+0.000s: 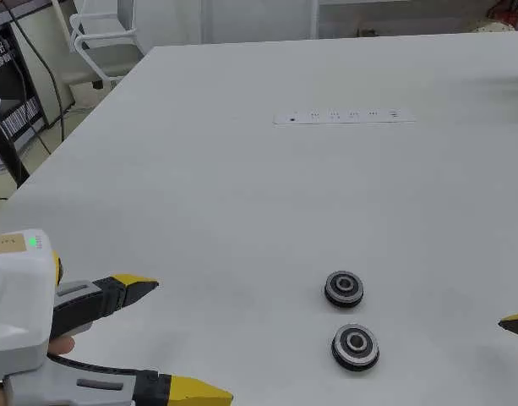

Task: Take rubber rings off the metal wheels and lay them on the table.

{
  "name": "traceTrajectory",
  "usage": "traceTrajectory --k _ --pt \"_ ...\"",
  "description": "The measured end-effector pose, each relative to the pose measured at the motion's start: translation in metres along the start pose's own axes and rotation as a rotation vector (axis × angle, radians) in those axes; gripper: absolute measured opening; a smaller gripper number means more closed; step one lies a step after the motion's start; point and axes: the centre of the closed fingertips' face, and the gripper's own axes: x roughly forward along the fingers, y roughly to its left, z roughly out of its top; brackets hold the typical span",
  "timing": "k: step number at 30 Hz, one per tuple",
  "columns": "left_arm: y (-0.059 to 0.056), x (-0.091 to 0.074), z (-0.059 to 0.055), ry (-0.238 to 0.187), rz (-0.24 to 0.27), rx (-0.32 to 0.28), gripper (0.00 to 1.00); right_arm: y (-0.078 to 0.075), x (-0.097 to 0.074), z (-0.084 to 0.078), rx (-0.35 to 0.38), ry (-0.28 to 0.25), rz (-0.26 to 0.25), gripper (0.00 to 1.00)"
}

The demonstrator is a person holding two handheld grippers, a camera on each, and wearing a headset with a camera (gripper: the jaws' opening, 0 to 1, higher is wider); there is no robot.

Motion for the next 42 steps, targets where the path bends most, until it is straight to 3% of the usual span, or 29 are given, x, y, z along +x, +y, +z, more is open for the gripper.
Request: traceTrajectory --k 27,34,38,42 --pt "-0.001 -0.001 0.003 -0.007 0.000 0.029 0.96 -0.003 -0.001 0.001 0.021 -0.018 -0.017 0.99" --pt "-0.001 -0.001 0.002 -0.004 -0.001 0.035 0.95 -0.003 -0.001 0.004 0.033 -0.039 -0.013 0.99" --pt "0.000 -0.002 0.002 -0.006 0.004 0.031 0.94 0.000 -0.002 0.012 0.053 -0.084 0.006 0.99" --pt "-0.001 -0.001 0.002 -0.011 -0.009 0.012 0.94 0.000 0.000 0.010 0.061 -0.078 0.009 0.99"
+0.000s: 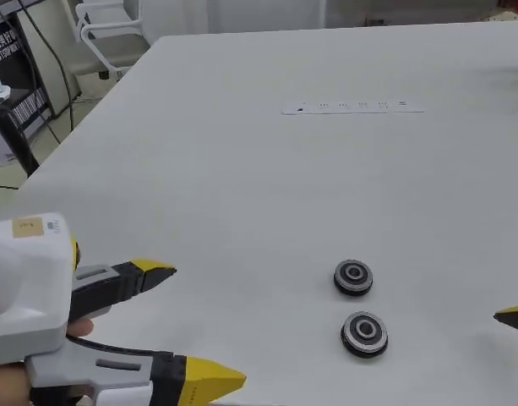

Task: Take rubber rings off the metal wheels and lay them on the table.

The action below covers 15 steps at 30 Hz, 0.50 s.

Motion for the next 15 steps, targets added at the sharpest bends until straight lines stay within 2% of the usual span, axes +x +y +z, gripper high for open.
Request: traceTrajectory --k 4,10,13,15 --pt "-0.003 0.001 0.001 -0.005 -0.018 -0.004 0.94 0.000 0.000 0.002 0.002 -0.010 0.000 0.99" --pt "-0.001 0.000 0.005 -0.012 -0.004 0.016 0.93 0.000 0.000 0.004 -0.004 -0.021 0.008 0.99" --pt "-0.010 0.002 0.001 0.028 -0.051 0.036 0.90 0.000 0.000 0.000 -0.023 0.003 0.006 0.99" --pt "-0.012 0.003 0.000 0.047 -0.057 0.067 0.90 -0.003 0.001 -0.002 -0.045 0.016 -0.007 0.98"
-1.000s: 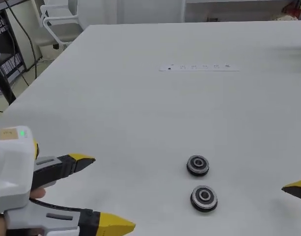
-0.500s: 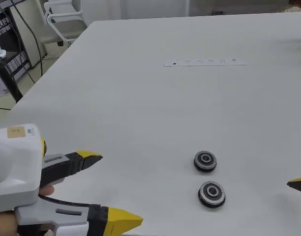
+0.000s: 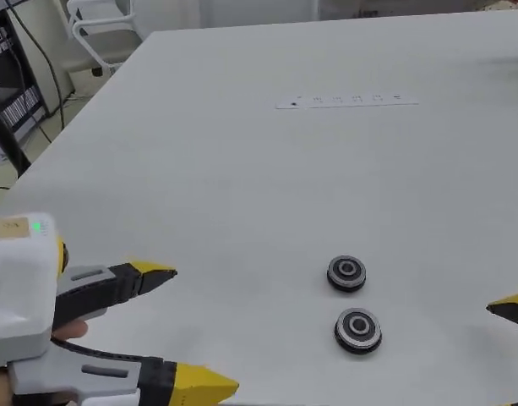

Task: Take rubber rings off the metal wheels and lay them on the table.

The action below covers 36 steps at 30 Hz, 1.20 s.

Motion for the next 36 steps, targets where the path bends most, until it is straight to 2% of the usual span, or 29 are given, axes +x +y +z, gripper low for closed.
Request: traceTrajectory --k 3,7,16,19,22,31,36 --pt "-0.001 0.000 0.007 -0.001 -0.002 0.014 0.90 -0.001 -0.001 0.002 -0.009 -0.008 0.004 0.91" --pt "0.000 -0.002 0.016 -0.008 0.000 0.032 0.88 -0.001 -0.001 0.008 0.003 -0.038 0.012 0.92" --pt "-0.003 -0.006 0.038 -0.026 0.003 0.096 0.87 -0.001 0.001 0.013 -0.016 -0.047 0.020 0.90" --pt "-0.005 -0.005 0.045 -0.025 -0.014 0.125 0.85 -0.001 0.002 0.019 -0.020 -0.057 0.026 0.90" --pt "-0.007 -0.003 0.056 -0.040 -0.018 0.149 0.84 -0.001 0.002 0.025 -0.030 -0.069 0.027 0.89" --pt "-0.013 0.005 0.076 -0.062 -0.036 0.190 0.82 -0.006 -0.002 0.043 -0.060 -0.088 0.031 0.85" --pt "-0.015 0.012 0.097 -0.113 -0.047 0.212 0.79 -0.012 -0.006 0.060 -0.088 -0.105 0.022 0.83"
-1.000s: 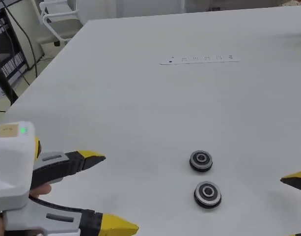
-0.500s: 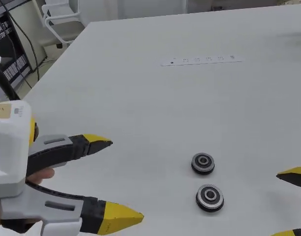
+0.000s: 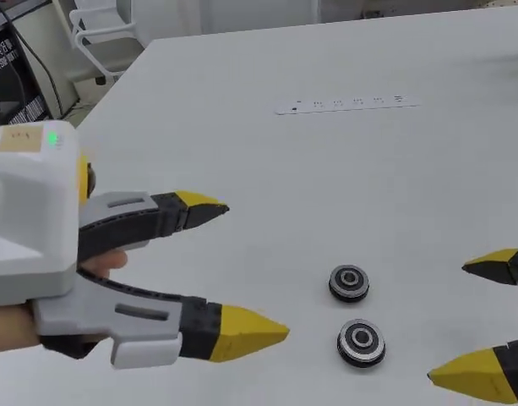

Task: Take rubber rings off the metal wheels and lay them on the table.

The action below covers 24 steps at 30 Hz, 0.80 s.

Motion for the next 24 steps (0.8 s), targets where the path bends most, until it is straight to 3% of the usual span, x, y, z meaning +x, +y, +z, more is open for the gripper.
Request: traceTrajectory --k 9,14,19,24 --pt "0.000 0.029 0.025 -0.011 -0.035 0.108 0.71 -0.003 0.000 0.030 -0.065 -0.030 0.016 0.80" --pt "-0.010 0.053 0.031 -0.031 -0.085 0.150 0.60 0.008 0.010 0.038 -0.137 -0.038 0.058 0.73" --pt "-0.013 0.072 0.023 -0.045 -0.115 0.138 0.54 0.015 0.023 0.035 -0.155 -0.041 0.093 0.68" --pt "-0.016 0.086 0.003 0.007 -0.151 0.136 0.53 0.021 0.036 0.023 -0.172 -0.021 0.111 0.59"
